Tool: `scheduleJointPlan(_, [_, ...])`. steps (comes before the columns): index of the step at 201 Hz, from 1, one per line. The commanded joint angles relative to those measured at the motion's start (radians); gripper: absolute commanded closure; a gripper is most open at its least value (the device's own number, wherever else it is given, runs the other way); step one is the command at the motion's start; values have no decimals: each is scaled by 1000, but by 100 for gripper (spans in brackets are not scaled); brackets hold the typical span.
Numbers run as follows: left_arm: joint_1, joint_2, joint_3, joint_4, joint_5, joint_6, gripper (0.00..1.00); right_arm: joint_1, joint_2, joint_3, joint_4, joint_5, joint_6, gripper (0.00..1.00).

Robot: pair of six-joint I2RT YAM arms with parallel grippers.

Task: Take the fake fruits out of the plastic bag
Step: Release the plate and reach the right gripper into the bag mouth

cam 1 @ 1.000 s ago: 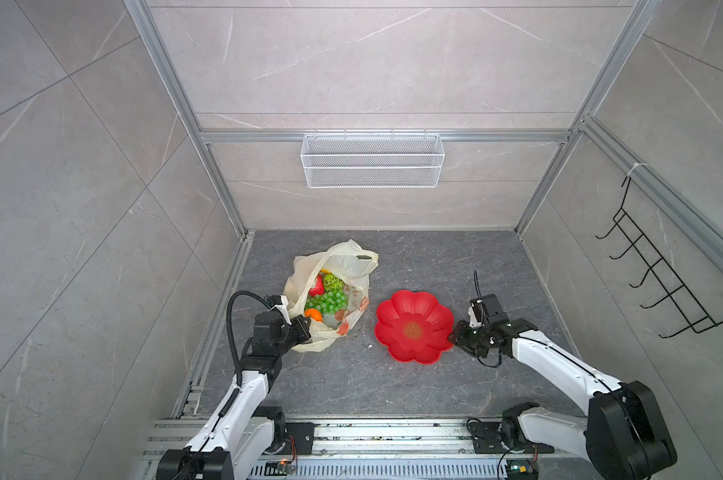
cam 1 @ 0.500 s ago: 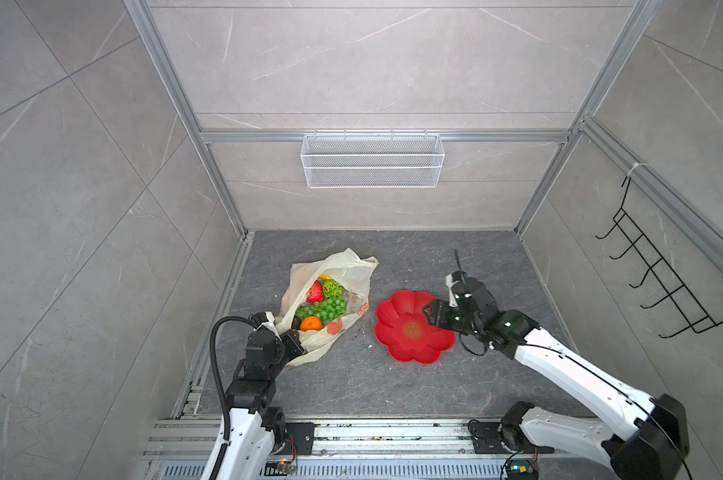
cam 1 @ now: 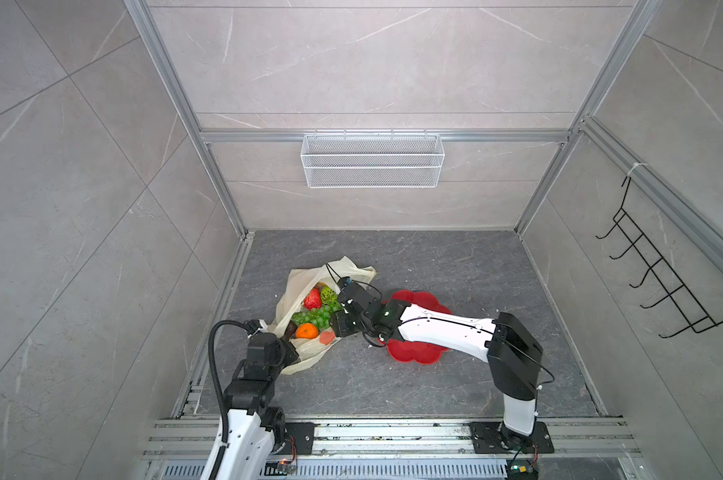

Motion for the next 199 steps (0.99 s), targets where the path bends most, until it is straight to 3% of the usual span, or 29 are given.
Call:
scheduleJointPlan(1, [-1,78,50,99,-26,60,100,22,61,27,-16,14,-11,41])
scheduleJointPlan(74, [32,91,47,144,-74,59,100,106,173,-9,-4,-9,43,42])
scheduleJointPlan(104, [40,112,58,107,-43,15,89,126,192,-26,3,-18,66,43])
scheduleJointPlan(138, [39,141,56,43,44,-91,82,123,106,-68,-8,60,48,43])
scheduleJointPlan(199, [40,139,-43,76,136,-196,89,38,-99,-113,19,70,-49,43])
